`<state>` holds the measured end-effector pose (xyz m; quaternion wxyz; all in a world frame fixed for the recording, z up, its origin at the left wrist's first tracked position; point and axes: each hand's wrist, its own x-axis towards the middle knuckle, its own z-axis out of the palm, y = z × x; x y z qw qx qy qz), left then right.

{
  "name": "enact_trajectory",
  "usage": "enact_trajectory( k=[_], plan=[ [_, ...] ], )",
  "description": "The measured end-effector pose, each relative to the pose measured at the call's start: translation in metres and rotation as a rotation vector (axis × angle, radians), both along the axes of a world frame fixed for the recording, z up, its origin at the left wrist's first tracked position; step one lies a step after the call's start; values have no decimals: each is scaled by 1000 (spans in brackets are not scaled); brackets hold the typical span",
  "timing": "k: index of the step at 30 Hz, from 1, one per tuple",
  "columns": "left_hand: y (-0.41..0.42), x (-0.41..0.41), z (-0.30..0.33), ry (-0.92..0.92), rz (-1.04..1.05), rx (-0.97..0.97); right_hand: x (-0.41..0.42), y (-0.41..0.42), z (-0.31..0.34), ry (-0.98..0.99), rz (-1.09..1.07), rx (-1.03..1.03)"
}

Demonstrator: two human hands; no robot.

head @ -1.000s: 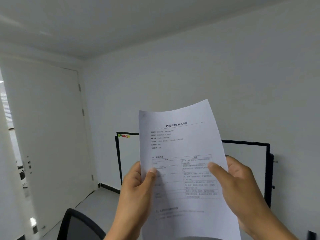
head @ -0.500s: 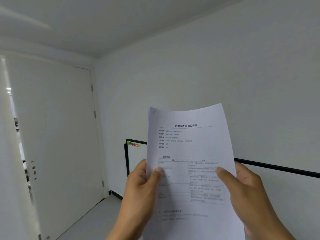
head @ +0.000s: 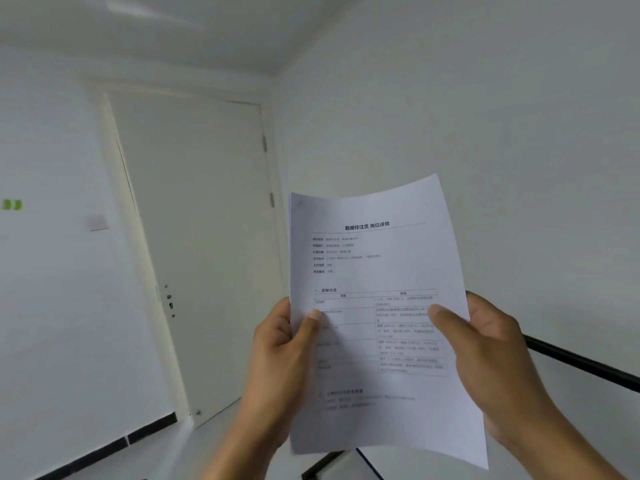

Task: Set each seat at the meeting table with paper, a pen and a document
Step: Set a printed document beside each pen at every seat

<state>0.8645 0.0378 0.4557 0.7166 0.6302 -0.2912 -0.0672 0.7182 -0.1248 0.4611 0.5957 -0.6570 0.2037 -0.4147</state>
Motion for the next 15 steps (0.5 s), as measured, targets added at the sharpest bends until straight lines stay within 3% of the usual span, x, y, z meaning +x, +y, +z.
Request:
enact_trajectory(
  k=[15],
  plan=[
    [-82, 278, -16, 17, 216, -22, 315, -111, -6, 44, 203, -43]
  ],
)
